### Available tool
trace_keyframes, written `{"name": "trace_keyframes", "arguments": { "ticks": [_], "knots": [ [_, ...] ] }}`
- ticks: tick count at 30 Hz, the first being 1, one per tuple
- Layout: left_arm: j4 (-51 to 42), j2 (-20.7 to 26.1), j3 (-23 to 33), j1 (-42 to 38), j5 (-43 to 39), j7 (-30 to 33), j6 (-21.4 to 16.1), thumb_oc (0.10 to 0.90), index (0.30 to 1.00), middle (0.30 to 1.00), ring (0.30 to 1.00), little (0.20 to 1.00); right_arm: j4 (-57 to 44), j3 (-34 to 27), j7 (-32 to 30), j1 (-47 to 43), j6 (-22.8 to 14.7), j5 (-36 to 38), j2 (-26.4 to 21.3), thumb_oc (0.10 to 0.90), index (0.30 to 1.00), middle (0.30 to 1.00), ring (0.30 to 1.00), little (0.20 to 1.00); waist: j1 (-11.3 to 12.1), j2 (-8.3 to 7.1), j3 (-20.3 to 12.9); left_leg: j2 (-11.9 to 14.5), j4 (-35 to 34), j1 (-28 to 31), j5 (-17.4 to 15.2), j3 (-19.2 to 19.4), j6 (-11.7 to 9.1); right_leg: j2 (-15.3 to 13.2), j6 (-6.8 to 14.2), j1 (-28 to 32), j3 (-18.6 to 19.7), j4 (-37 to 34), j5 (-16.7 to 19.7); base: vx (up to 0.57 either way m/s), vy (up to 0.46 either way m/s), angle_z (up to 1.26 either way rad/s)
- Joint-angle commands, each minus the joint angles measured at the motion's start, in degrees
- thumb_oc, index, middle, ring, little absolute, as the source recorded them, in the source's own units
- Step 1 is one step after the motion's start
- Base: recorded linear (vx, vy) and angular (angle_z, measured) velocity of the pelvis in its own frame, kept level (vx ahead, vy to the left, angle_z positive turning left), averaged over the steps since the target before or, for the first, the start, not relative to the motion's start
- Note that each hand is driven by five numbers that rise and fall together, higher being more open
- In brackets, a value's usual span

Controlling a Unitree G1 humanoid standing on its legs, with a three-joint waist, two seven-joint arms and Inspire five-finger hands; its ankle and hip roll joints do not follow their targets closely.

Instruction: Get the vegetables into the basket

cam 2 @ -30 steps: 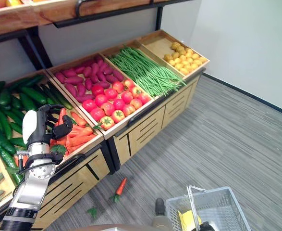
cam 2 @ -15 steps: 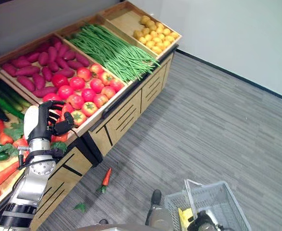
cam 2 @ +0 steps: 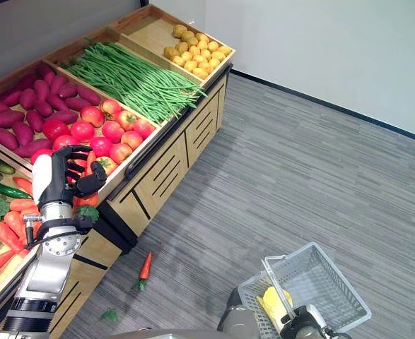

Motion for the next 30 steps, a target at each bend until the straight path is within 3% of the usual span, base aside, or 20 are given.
{"name": "trace_keyframes", "arguments": {
  "ticks": [1,15,17,21,24,25,26,27,29,30],
  "knots": [
    [-8.25,4.24,0.73,-3.92,0.20,2.28,-4.65,0.400,0.300,0.300,0.300,0.300,-1.06,1.54,-1.19,-0.12,-0.81,-1.08,1.01,0.400,0.300,0.300,0.300,0.300,-0.69,-2.56,-2.37,-1.40,-3.83,-3.03,1.57,-2.89,-0.56,-3.71,8.32,6.87,1.74,-5.71,2.18,0.03,-0.028,0.02],
    [-7.51,3.13,-2.51,-7.00,-1.64,2.39,-5.41,0.400,0.300,0.300,0.300,0.300,-3.59,1.40,-1.89,-0.39,-1.13,-0.82,-1.40,0.400,0.300,0.300,0.300,0.300,-3.46,2.24,-0.89,1.61,-3.84,-4.46,3.65,-2.00,-2.69,-0.82,6.35,3.92,4.30,-4.53,-0.89,0.03,-0.060,-0.06],
    [-6.73,1.87,-3.60,-7.66,-3.35,2.76,-5.67,0.400,0.300,0.300,0.300,0.300,-4.41,1.41,-2.12,-0.31,-1.45,-0.46,-2.32,0.400,0.300,0.300,0.300,0.300,-4.38,3.95,-0.36,2.86,-3.83,-5.07,4.72,-1.94,-3.69,0.58,5.28,3.28,4.69,-4.09,-2.25,0.04,-0.124,-0.13],
    [-6.28,0.91,-3.94,-8.16,-4.26,2.82,-5.89,0.400,0.300,0.300,0.300,0.300,-5.00,1.44,-2.46,-0.37,-1.87,0.06,-2.96,0.400,0.300,0.300,0.300,0.300,-4.87,4.88,0.01,4.50,-3.65,-5.88,6.24,-1.77,-4.89,2.43,4.33,3.25,4.31,-4.72,-3.18,0.04,-0.151,-0.16],
    [-6.23,0.68,-4.09,-8.13,-4.33,2.88,-5.82,0.400,0.300,0.300,0.300,0.300,-5.35,1.40,-2.72,-0.20,-2.10,0.39,-3.12,0.400,0.300,0.300,0.300,0.300,-4.96,4.98,0.14,5.55,-3.29,-6.09,6.96,-1.78,-5.55,3.65,3.68,3.64,4.17,-5.51,-3.70,0.05,-0.143,-0.13],
    [-6.39,0.45,-4.29,-8.13,-4.51,2.77,-5.90,0.400,0.300,0.300,0.300,0.300,-5.33,1.41,-2.94,-0.04,-2.35,0.81,-3.21,0.400,0.300,0.300,0.300,0.300,-4.77,4.59,0.68,6.41,-0.88,-6.48,7.28,-2.33,-5.91,4.75,2.84,4.58,4.21,-6.04,-4.59,0.09,-0.253,-0.12],
    [-6.68,0.62,-4.27,-8.04,-4.84,2.81,-6.13,0.400,0.300,0.300,0.300,0.300,-5.37,1.39,-2.96,-0.05,-2.62,1.23,-3.26,0.400,0.300,0.300,0.300,0.300,-4.36,3.84,1.88,7.50,6.29,-9.02,7.68,-5.01,-6.62,6.09,1.49,5.82,4.47,-6.51,-5.34,0.09,-0.319,-0.18],
    [-6.88,1.02,-4.45,-8.47,-4.97,3.36,-6.40,0.400,0.300,0.300,0.300,0.300,-5.23,1.69,-3.17,-0.35,-2.93,1.54,-3.34,0.400,0.300,0.300,0.300,0.300,-3.39,2.86,3.29,6.86,9.47,-11.71,8.35,-9.42,-6.17,6.44,0.99,6.26,4.84,-6.79,-5.83,0.08,-0.210,-0.22],
    [-7.31,1.28,-4.62,-9.19,-4.75,3.87,-6.31,0.400,0.300,0.300,0.300,0.300,-6.37,1.61,-3.33,-0.29,-3.02,1.85,-3.73,0.400,0.300,0.300,0.300,0.300,-2.65,2.21,4.02,4.37,5.13,-14.55,5.89,-12.52,-4.74,6.11,1.73,7.11,5.37,-7.56,-6.44,0.08,0.009,-0.15],
    [-7.52,1.22,-4.65,-9.41,-4.43,4.18,-6.22,0.400,0.300,0.300,0.300,0.300,-6.30,1.33,-3.46,-0.30,-2.95,2.21,-3.69,0.400,0.300,0.300,0.300,0.300,-2.30,2.03,4.27,3.77,2.87,-16.32,6.68,-13.80,-4.35,5.75,2.25,7.17,5.85,-7.81,-5.96,0.10,0.113,0.09]
  ]
}}
